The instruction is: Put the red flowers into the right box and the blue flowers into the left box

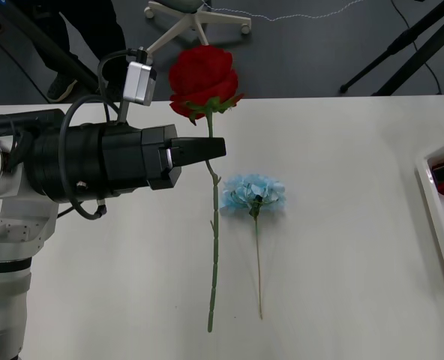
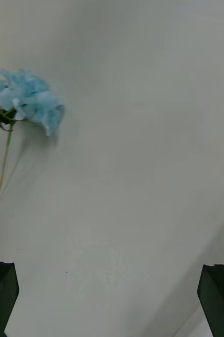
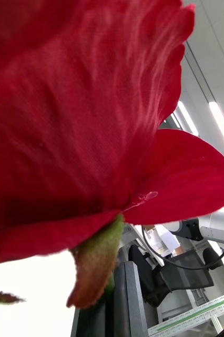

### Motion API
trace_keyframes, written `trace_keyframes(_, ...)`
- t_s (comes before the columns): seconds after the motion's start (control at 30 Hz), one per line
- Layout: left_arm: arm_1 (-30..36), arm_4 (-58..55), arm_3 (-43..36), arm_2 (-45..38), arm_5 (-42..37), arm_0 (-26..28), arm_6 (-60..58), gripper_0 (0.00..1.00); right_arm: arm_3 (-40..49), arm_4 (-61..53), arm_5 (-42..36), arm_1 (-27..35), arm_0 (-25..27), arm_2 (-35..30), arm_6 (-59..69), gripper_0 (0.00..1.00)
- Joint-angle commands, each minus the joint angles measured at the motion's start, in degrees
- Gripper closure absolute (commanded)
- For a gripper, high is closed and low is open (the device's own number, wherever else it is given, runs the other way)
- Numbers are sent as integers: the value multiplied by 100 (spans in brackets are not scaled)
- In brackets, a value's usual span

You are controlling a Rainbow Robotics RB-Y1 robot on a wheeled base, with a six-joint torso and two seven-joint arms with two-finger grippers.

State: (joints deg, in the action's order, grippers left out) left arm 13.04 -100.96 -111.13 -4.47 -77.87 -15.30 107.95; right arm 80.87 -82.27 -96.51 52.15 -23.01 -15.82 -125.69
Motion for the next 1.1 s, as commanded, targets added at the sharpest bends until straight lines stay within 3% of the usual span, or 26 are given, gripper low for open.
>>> trace_keyframes(0.03,-127,23,-84,140,35,-201,-344,100,166,-527,-219,269,-142,-17,-527,0)
trace_keyframes(0.3,-135,-38,-84,148,44,-219,-415,100,535,-1758,-412,252,-54,299,-712,0)
trace_keyframes(0.63,-144,-47,-84,148,44,-219,-424,100,1264,-2566,-122,-144,376,633,-466,0)
trace_keyframes(1.1,-144,-47,-84,148,44,-219,-424,100,1317,-3691,317,-531,640,1354,-176,0)
